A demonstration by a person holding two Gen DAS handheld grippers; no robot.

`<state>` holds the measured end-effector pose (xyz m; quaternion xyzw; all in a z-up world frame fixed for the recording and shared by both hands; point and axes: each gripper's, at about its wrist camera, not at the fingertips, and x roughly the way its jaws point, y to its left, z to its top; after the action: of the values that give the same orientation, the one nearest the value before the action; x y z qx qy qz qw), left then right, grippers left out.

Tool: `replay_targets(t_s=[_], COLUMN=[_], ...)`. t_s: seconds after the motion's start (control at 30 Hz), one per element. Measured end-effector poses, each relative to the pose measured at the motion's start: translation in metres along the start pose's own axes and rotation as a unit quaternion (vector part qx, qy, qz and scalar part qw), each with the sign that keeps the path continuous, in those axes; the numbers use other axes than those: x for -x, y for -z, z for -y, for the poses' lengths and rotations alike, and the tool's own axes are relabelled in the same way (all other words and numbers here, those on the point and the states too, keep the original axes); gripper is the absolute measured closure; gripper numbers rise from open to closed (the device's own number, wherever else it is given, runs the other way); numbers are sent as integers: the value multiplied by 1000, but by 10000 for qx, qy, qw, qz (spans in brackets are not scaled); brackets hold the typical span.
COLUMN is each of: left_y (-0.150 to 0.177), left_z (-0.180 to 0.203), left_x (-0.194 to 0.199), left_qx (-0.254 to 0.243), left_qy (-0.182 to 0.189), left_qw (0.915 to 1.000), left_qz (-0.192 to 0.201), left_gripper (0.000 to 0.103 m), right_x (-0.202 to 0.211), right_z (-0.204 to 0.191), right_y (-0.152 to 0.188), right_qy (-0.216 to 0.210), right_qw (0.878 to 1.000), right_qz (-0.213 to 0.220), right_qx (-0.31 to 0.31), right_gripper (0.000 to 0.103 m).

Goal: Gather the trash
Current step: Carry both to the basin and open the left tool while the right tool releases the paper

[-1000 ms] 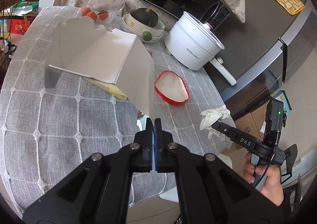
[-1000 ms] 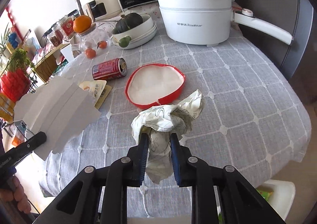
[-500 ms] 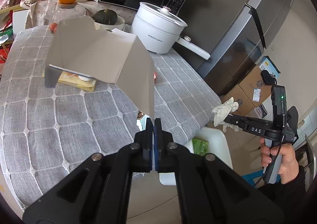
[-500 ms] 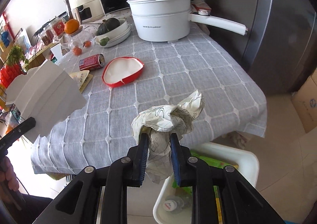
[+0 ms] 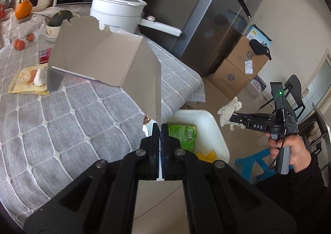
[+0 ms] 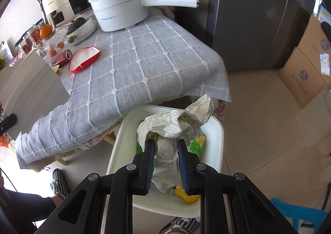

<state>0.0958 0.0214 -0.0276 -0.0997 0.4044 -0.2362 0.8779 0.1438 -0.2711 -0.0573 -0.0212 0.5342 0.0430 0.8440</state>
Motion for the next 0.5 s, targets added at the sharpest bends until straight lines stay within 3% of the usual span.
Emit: replay_targets(t_s=[0.23,0.5], left_y=[7,32], left_z=[49,87], left_x=[-39,-96], left_qx=[-533,-1049], left_qy=[258,336], left_qw=[9973,9871], left_qz=[-435,-1159], left_gripper=[102,102], right_x=[2,5], right_z=[39,63], right_y=[18,27], right_qy=[108,113], right_qw=[9994,9985], right_qz=[-66,-86], right_qx=[-309,-524], right_gripper=[80,80])
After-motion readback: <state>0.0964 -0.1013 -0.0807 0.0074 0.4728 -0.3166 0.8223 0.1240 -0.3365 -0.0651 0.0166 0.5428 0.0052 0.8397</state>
